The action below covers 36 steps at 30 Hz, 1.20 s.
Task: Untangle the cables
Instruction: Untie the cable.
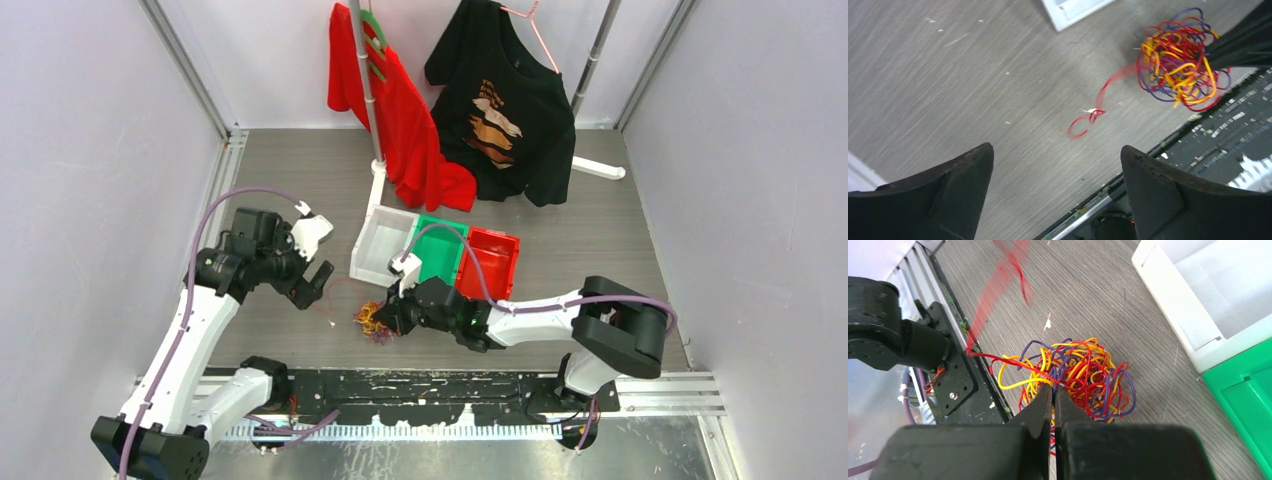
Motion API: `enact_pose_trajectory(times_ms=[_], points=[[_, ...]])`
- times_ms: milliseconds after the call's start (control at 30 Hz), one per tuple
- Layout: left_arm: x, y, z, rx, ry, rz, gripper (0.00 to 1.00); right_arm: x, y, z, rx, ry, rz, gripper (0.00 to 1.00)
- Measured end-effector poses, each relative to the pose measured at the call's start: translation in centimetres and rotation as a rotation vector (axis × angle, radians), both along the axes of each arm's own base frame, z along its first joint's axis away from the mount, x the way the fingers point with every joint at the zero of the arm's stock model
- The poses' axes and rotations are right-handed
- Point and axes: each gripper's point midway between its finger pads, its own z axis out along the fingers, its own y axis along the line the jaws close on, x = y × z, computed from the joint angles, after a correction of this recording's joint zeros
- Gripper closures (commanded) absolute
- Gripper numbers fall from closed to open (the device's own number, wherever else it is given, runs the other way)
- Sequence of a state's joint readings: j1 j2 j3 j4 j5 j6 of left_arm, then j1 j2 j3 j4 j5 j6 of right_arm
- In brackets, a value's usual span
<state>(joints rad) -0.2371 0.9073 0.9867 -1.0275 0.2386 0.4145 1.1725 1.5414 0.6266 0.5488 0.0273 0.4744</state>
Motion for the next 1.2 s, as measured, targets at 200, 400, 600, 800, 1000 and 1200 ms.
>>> enact_pose_trajectory(times_ms=[200, 400, 600, 800, 1000, 1200], points=[[-2.0, -2.4, 0.3, -0.114, 0.099, -0.099, 0.01, -0.1, -0.1, 1.4, 0.025, -0.009, 0.004, 0.99], [-3.6, -6.0, 3.6, -0.294, 0.104, -0.239, 0.07, -0.5, 0.3, 1.8, 0.009, 0.009, 0.028, 0.99], [-4.0, -8.2, 4.1, -0.383, 0.14, -0.295, 0.32, -0.1, 2.1, 4.9, 0.064, -0.009, 0.052, 0.99], [-3.9, -8.7, 1.3, -0.398, 0.202, -0.289, 0.51, -0.2, 2.6, 5.9, 0.084, -0.013, 0.066, 0.99], [-4.0, -8.7, 0.5, -0.397, 0.217, -0.286, 0.65, -0.4, 2.6, 5.8, 0.078, -0.009, 0.079, 0.99], [-3.8, -8.8, 0.5, -0.394, 0.203, -0.296, 0.66, -0.6, 2.7, 5.8, 0.082, -0.006, 0.09, 0.99]])
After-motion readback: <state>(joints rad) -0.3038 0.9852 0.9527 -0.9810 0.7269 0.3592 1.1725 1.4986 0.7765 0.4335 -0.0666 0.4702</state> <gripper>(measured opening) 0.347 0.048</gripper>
